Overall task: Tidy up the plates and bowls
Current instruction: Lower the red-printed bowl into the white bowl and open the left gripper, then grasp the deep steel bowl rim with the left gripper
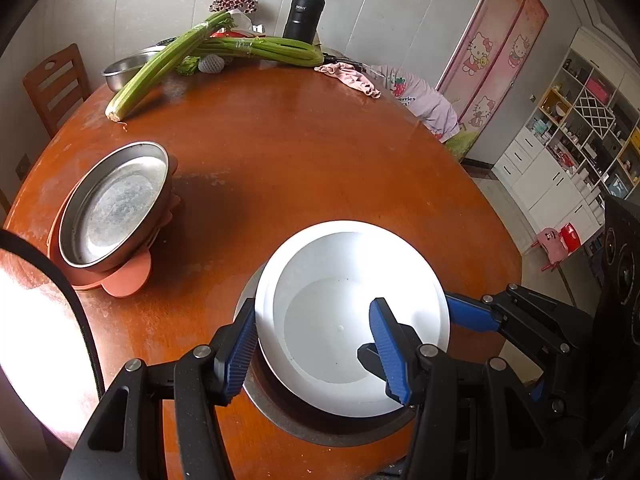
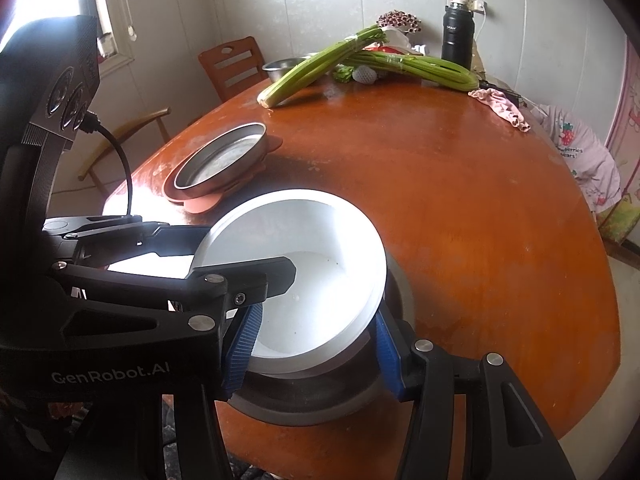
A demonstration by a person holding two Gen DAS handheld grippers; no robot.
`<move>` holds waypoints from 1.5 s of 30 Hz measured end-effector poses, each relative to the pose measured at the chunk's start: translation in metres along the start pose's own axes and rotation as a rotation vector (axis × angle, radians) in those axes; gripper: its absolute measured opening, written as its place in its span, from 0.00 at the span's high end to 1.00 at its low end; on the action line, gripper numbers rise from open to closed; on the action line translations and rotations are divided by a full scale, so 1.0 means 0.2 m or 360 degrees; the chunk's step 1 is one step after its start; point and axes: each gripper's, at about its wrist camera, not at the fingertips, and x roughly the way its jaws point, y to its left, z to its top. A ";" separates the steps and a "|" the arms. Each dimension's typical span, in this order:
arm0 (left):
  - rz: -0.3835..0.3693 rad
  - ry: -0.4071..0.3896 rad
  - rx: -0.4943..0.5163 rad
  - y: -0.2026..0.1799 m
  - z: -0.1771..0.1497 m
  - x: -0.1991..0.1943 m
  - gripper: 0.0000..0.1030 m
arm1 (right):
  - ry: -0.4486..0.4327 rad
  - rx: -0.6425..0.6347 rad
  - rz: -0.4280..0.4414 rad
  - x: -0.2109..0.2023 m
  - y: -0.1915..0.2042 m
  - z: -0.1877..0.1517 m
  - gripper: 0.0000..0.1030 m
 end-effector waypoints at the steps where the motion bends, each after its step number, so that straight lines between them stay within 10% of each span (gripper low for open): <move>1: 0.0000 -0.0002 -0.0002 0.00 0.00 0.00 0.46 | -0.0002 0.0001 -0.0002 0.00 0.00 0.00 0.46; 45: 0.0080 -0.0052 -0.0048 0.08 0.05 -0.06 0.41 | -0.0079 0.0122 -0.0157 -0.06 -0.17 0.07 0.34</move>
